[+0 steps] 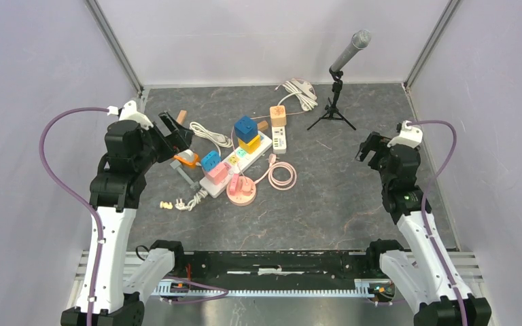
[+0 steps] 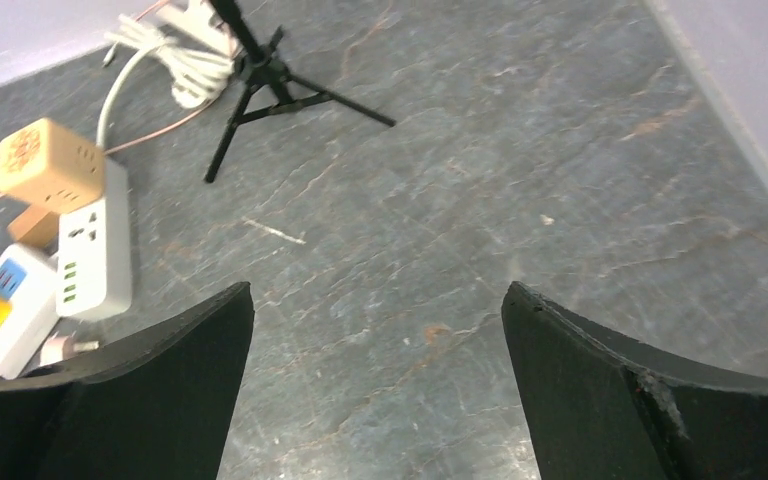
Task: Pull the plug off the socket
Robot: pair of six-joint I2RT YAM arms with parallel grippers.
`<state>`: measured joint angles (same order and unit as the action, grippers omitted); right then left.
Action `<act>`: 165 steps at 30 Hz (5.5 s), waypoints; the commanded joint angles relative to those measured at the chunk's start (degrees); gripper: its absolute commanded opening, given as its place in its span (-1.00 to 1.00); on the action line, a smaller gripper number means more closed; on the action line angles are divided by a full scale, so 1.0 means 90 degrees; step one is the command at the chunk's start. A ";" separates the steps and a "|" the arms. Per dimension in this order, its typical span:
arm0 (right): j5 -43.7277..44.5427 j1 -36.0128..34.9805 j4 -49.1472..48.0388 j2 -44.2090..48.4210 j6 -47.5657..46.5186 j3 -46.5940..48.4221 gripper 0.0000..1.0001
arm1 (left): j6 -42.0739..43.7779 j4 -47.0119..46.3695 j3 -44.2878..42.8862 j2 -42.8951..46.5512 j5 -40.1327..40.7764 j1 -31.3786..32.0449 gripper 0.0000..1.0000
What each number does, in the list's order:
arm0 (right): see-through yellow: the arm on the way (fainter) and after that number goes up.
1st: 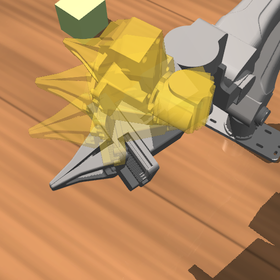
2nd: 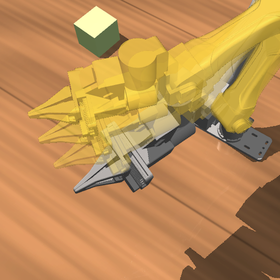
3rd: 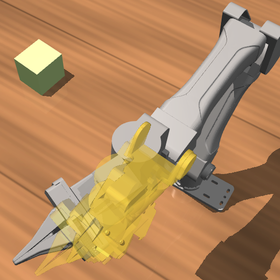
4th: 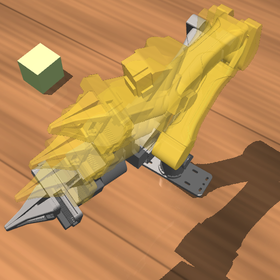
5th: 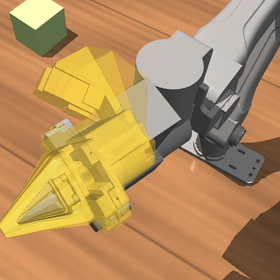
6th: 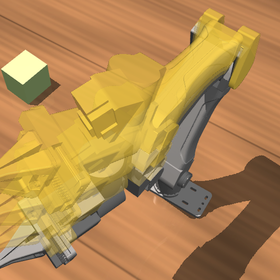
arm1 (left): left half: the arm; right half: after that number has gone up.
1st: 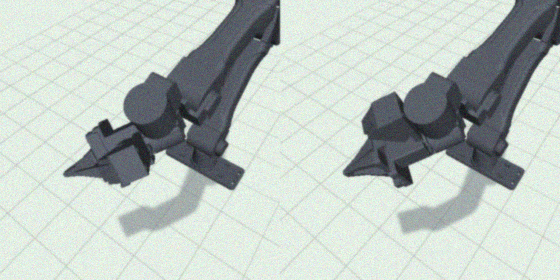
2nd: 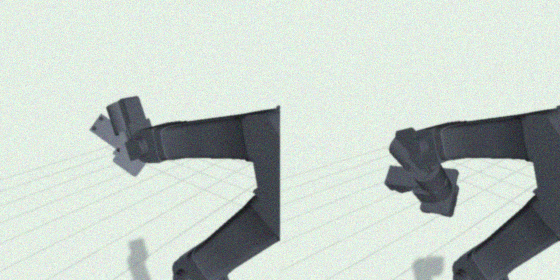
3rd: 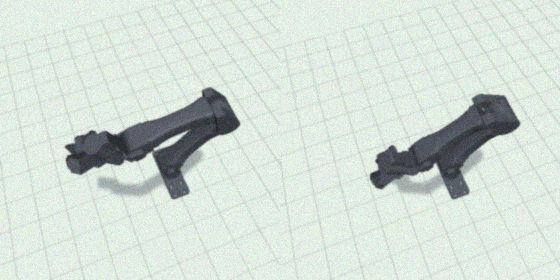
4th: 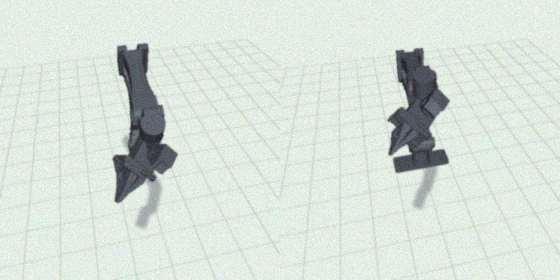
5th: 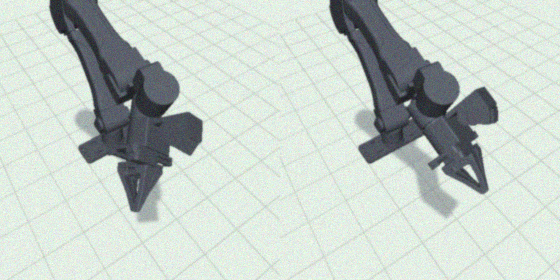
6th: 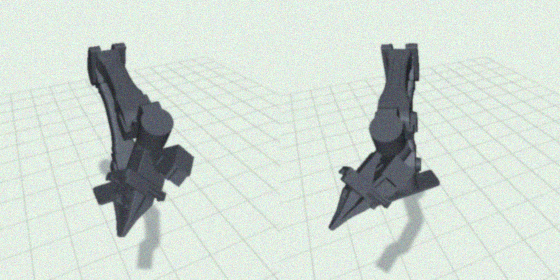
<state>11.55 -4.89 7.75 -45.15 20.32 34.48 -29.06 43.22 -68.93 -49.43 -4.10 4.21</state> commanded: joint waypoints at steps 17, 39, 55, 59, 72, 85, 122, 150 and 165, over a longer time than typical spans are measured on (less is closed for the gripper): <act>-0.3387 -0.0288 -0.2167 0.0654 0.0558 -0.1232 0.87 | -0.0017 -0.0263 -0.0136 0.0033 -0.0367 -0.0028 0.99; 0.1119 -0.5904 -0.0723 -0.2695 0.1364 0.1246 0.76 | 0.0037 0.0001 0.0336 0.0270 -0.0788 -0.0032 1.00; 0.2866 -0.6987 0.1333 -0.5831 0.1818 0.4260 0.61 | 0.0079 0.0069 0.0940 0.0692 -0.0769 -0.0029 1.00; 0.2868 -0.6982 0.1164 -0.6154 0.1781 0.4311 0.57 | 0.0071 0.0068 0.0913 0.0650 -0.0779 -0.0033 1.00; 0.2178 -0.6706 0.1722 -0.7046 0.1749 0.5008 0.17 | -0.0104 -0.0174 0.0832 0.0101 -0.1938 -0.0026 1.00; 0.2044 -0.6467 0.1644 -0.6498 0.1027 0.4108 0.03 | -0.0471 -0.0440 0.1569 -0.0127 -0.2479 0.0123 0.94; 0.0666 -0.5737 0.0138 -0.5444 0.0022 0.2597 -0.57 | -0.2419 -0.3532 0.3527 -0.2151 0.0159 0.3644 0.15; 0.0791 -0.5734 0.0275 -0.5430 0.0322 0.2608 -0.58 | -0.2164 -0.4060 0.4160 -0.3549 0.0758 0.4249 -0.61; 0.0554 -0.5712 0.0777 -0.5381 0.0380 0.2899 -1.00 | -0.2101 -0.3901 0.4202 -0.3707 0.0854 0.4249 -0.61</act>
<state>19.42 -56.10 12.64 -94.35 22.70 58.17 -50.02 1.96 -33.41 -79.02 1.21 41.50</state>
